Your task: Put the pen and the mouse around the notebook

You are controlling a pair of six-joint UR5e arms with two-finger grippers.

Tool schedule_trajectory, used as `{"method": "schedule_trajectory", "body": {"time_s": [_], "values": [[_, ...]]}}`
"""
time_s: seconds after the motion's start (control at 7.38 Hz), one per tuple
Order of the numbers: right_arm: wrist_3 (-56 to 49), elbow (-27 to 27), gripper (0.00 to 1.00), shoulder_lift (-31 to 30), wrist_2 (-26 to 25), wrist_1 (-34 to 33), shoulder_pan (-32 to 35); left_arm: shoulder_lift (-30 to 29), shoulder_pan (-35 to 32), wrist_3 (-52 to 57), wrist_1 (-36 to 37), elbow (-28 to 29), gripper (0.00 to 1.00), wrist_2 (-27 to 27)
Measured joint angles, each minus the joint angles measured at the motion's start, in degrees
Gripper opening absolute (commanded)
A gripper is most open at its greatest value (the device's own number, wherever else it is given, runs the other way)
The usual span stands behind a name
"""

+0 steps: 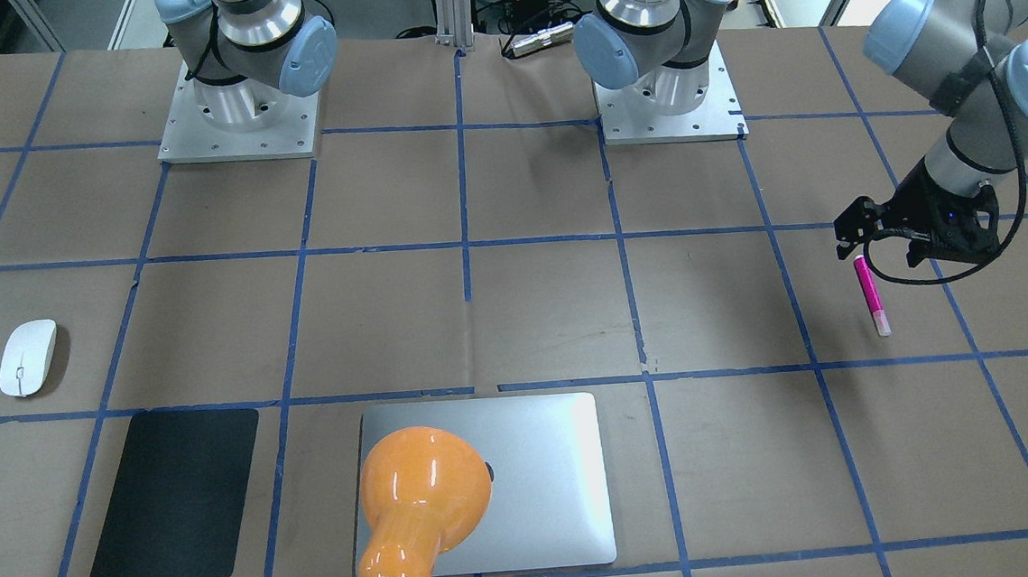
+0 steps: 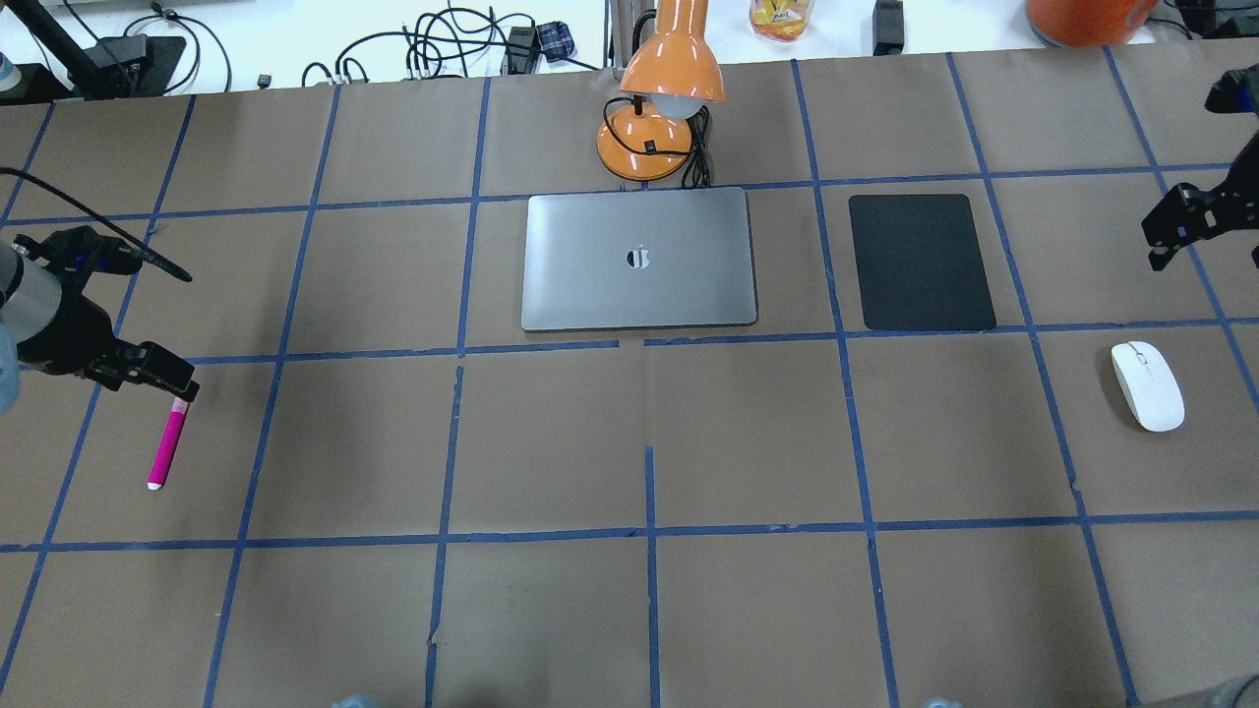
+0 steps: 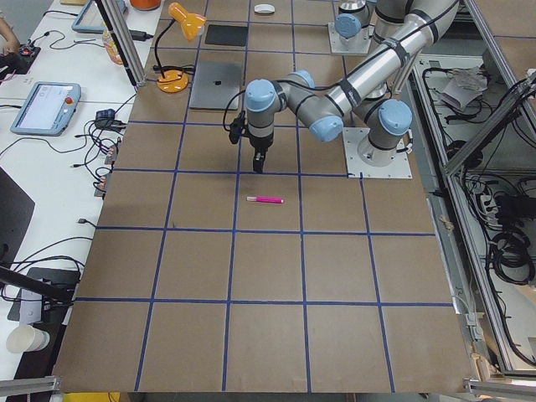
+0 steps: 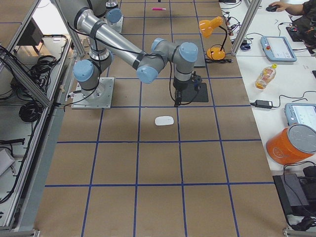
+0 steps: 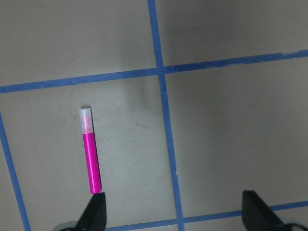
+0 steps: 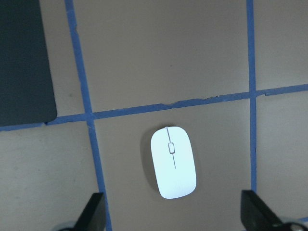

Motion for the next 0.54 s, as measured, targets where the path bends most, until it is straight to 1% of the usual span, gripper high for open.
{"method": "schedule_trajectory", "body": {"time_s": [0.14,0.27,0.41,0.54], "values": [[-2.2,4.0,1.0,1.2,0.2,-5.7,-1.6,-2.5,2.6,3.4,4.8,-2.2,1.0,-0.3],[-4.6,7.4,1.0,2.1,0.3,-11.0,-3.1,-5.3,4.1,5.0,8.6,-3.1,0.97,-0.4],[-6.8,9.7,1.0,2.9,1.1,-14.1,-4.5,-8.0,4.8,5.7,11.4,-3.3,0.85,-0.3],[-8.9,11.1,1.0,3.9,2.6,-15.4,-5.6,-9.8,5.1,6.0,12.7,-3.2,0.45,-0.3]]}}
